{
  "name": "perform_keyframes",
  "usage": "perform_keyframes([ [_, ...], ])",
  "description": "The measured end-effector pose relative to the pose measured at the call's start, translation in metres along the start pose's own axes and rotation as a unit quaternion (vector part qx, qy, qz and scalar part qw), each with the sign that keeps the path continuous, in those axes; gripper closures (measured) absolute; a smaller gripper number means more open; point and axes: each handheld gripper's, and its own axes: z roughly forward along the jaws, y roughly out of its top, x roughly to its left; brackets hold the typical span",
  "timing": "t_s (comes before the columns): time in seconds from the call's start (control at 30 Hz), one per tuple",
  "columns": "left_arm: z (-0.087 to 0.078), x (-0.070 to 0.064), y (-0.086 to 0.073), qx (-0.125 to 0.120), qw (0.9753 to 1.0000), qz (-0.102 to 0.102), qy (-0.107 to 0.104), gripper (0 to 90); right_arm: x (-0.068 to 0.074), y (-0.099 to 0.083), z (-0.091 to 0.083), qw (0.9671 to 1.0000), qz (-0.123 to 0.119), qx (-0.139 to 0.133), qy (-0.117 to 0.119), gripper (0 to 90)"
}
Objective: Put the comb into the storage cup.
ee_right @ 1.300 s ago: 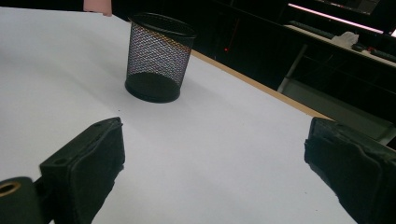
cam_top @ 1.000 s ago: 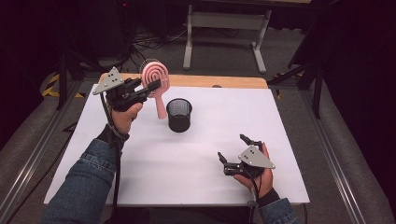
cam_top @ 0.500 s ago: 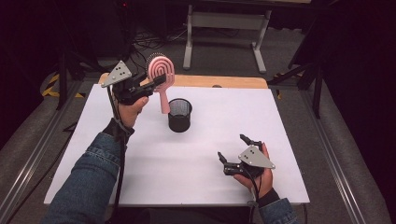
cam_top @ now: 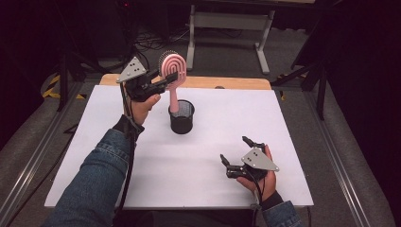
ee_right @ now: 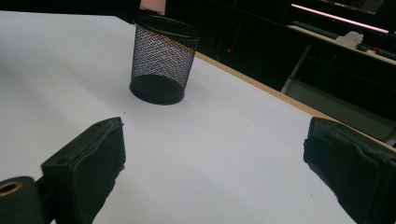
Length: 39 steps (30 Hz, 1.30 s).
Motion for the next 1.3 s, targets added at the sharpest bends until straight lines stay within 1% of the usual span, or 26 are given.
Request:
perform_keyframes([
  [0.07, 0.007, -0.001, 0.001, 0.004, 1.0000, 0.001, -0.001, 63.6, 0.000, 0.000, 0.000, 1.0000, 0.001, -0.001, 0.001, 6.5],
  [0.17, 0.012, -0.001, 0.001, 0.005, 1.0000, 0.005, 0.003, 63.6, 0.000, 0.000, 0.000, 1.0000, 0.000, -0.001, 0.002, 6.5],
  [0.2, 0.014, -0.001, 0.000, 0.007, 1.0000, 0.003, 0.000, 63.5, 0.000, 0.000, 0.001, 1.0000, 0.001, -0.001, 0.003, 6.5],
  [0.23, 0.018, -0.001, -0.001, 0.008, 1.0000, 0.002, 0.003, 63.6, 0.001, 0.000, 0.001, 1.0000, 0.001, 0.000, 0.004, 6.5],
  [0.3, 0.021, -0.001, -0.002, 0.009, 1.0000, 0.001, 0.002, 63.6, 0.001, 0.000, 0.001, 1.0000, 0.000, 0.001, 0.005, 6.5],
  [0.43, 0.029, -0.001, -0.006, 0.020, 0.9998, 0.000, 0.004, 63.5, 0.001, 0.000, 0.001, 1.0000, 0.000, 0.000, 0.006, 6.5],
  [0.5, 0.032, -0.001, -0.009, 0.021, 0.9998, -0.004, 0.006, 63.5, 0.001, 0.000, 0.001, 1.0000, -0.001, 0.000, 0.006, 6.5],
  [0.53, 0.033, 0.000, -0.010, 0.022, 0.9997, -0.004, 0.007, 63.5, 0.001, 0.000, 0.001, 1.0000, -0.001, 0.000, 0.007, 6.5],
  [0.57, 0.034, 0.001, -0.013, 0.021, 0.9997, -0.009, 0.006, 63.6, 0.001, 0.000, 0.001, 1.0000, -0.001, 0.000, 0.008, 6.6],
  [0.63, 0.035, 0.001, -0.014, 0.018, 0.9998, -0.011, 0.006, 63.5, 0.002, 0.000, 0.002, 1.0000, -0.001, 0.000, 0.008, 6.6],
  [0.77, 0.037, 0.001, -0.020, 0.023, 0.9996, -0.013, 0.006, 63.5, 0.002, 0.000, 0.002, 1.0000, -0.001, 0.002, 0.009, 6.5],
  [0.87, 0.038, 0.000, -0.027, 0.026, 0.9994, -0.023, 0.004, 63.6, 0.002, 0.000, 0.002, 0.9999, -0.002, 0.002, 0.010, 6.5],
  [0.93, 0.039, 0.001, -0.029, 0.028, 0.9994, -0.021, 0.002, 63.5, 0.002, 0.000, 0.002, 0.9999, -0.002, 0.003, 0.011, 6.5],
  [0.97, 0.040, 0.000, -0.033, 0.031, 0.9992, -0.024, 0.003, 63.5, 0.002, 0.000, 0.003, 0.9999, -0.003, 0.003, 0.012, 6.6],
  [1.0, 0.040, 0.000, -0.033, 0.031, 0.9992, -0.024, 0.003, 63.5, 0.002, 0.000, 0.003, 0.9999, -0.003, 0.003, 0.012, 6.6],
  [1.03, 0.040, 0.000, -0.037, 0.031, 0.9991, -0.028, 0.002, 63.5, 0.002, 0.000, 0.003, 0.9999, -0.004, 0.004, 0.012, 6.6],
  [1.07, 0.040, 0.000, -0.037, 0.031, 0.9991, -0.028, 0.002, 63.5, 0.002, 0.000, 0.003, 0.9999, -0.004, 0.004, 0.012, 6.6],
  [1.3, 0.040, 0.000, -0.053, 0.034, 0.9984, -0.045, -0.002, 63.5, 0.003, -0.001, 0.004, 0.9999, -0.004, 0.006, 0.013, 6.6],
])
